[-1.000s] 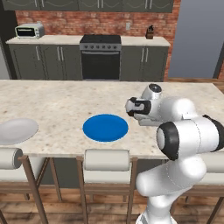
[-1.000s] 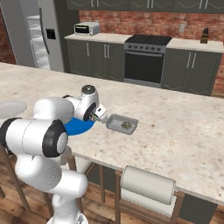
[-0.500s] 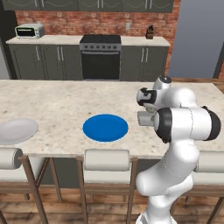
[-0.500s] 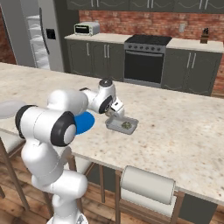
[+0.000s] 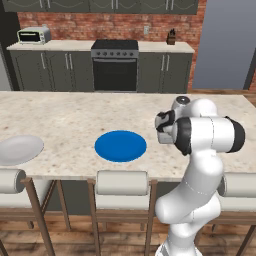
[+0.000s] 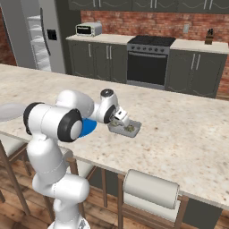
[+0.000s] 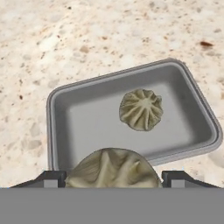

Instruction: Place two dumplings into each of the tupperware containers and then place the containers in the fridge.

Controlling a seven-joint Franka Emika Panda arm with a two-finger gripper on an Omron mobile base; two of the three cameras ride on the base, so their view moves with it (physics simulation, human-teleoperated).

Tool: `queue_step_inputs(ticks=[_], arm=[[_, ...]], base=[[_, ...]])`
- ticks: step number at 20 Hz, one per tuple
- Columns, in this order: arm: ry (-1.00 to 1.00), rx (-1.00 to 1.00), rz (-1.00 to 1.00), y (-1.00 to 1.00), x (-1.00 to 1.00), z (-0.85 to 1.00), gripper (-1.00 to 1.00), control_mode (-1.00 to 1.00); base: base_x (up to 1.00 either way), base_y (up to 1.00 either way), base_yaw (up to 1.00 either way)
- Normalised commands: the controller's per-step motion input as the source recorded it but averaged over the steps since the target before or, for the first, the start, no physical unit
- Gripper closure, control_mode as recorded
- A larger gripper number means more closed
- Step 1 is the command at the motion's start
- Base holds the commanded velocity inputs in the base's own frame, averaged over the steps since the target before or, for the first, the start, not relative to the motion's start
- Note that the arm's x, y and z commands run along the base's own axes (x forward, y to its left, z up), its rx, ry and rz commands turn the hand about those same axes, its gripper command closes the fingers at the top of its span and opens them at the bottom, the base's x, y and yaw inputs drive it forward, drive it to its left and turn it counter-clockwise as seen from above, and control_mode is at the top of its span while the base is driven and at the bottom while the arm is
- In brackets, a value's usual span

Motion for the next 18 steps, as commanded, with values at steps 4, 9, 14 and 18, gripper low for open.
queue_step_inputs(ticks=[4, 9, 14, 18], arm=[[0.0, 0.0, 0.0, -0.22, 0.21, -0.1, 1.0, -1.0], [0.01, -0.02, 0.0, -0.26, 0.25, -0.14, 1.0, -1.0], [0.0, -0.07, -0.01, -0.02, 0.21, -0.31, 1.0, -1.0], [0.0, -0.08, -0.02, 0.0, 0.17, -0.35, 1.0, -1.0]], base=[[0.0, 0.0, 0.0], [0.0, 0.0, 0.0], [0.0, 0.0, 0.0], [0.0, 0.0, 0.0]])
